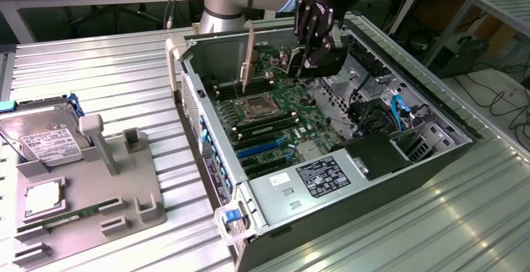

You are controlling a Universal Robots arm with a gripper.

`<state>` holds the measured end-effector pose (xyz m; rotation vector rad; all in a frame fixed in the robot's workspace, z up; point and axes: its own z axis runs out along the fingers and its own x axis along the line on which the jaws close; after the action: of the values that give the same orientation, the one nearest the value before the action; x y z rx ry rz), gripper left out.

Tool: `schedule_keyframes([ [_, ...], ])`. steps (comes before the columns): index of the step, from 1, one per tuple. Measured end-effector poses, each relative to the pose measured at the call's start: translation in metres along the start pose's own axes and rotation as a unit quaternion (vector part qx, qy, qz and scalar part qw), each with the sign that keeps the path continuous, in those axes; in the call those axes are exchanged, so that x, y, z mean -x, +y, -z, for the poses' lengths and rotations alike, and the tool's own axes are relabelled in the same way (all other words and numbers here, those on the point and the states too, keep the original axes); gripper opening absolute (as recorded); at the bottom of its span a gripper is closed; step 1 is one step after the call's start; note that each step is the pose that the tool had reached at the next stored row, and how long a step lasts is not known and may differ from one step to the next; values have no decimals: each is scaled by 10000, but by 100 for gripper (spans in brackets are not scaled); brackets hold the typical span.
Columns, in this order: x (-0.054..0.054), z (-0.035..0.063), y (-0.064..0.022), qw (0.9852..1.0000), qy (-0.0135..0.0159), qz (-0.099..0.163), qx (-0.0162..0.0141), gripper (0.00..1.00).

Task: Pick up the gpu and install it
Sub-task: 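Insert the gpu into the slot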

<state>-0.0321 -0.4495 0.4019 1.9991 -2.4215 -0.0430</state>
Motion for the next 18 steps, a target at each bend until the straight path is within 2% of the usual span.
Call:
schedule_keyframes([
  [2,-3,-13,5,10000,-1,6,-9,28],
  [4,-5,-27,10,10000,-6,11,-36,28],
  [6,-9,-43,12,10000,-8,33,-49,28],
  [12,-35,-84,23,9996,-5,262,-45,28],
  [18,-39,-134,34,9996,-5,278,-46,28],
])
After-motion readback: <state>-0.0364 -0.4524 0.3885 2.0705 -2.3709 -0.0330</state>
